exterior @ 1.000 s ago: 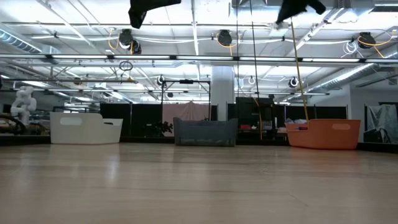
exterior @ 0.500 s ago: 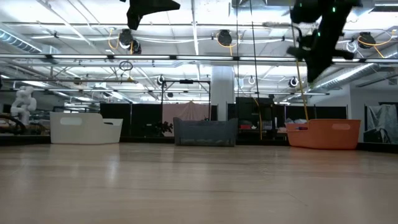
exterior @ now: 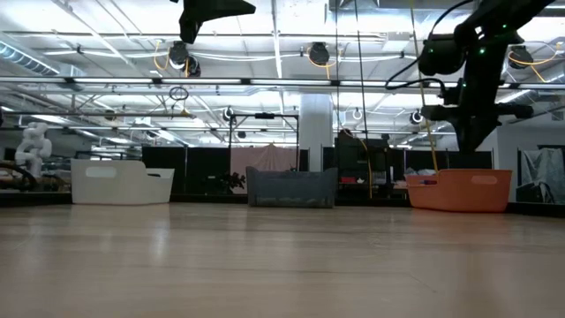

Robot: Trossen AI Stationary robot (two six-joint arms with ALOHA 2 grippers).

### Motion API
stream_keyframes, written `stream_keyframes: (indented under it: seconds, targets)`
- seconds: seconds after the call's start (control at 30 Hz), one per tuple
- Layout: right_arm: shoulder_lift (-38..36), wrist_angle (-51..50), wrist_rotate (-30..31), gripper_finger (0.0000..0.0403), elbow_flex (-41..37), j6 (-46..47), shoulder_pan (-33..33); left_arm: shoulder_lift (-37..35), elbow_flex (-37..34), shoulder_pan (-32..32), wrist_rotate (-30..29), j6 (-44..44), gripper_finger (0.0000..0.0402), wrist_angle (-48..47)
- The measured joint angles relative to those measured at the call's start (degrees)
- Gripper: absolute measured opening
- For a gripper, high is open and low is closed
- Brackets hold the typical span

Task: Sort Halloween decoration
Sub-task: Put the green toy spider into the orange bin

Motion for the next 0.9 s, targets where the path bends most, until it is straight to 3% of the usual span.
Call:
stream_keyframes:
  seconds: [0.2, 0.4, 0.63, 0.9]
  targets:
    - [-0.81, -3.12, -4.92, 0.0122, 1.48, -1.71, 0.07, 0.00, 0.00, 0.00, 0.02, -0.33, 0.0173, -0.01]
    - [-4.82, -2.34, -16.05, 0.0177, 5.97, -4.49, 1.90, 0.00, 0.00, 0.00, 1.81, -0.31, 0.0173, -0.03]
    - [-9.85, -2.24, -19.64, 0.0188, 10.14, -3.84, 11.52, 0.00, 0.00, 0.00, 6.40, 0.10, 0.0173, -0.62]
    - [-10.68, -1.78, -20.65, 0.0179, 10.62, 4.97, 28.67, 0.00, 0.00, 0.00, 8.75, -0.24, 0.0173, -5.57]
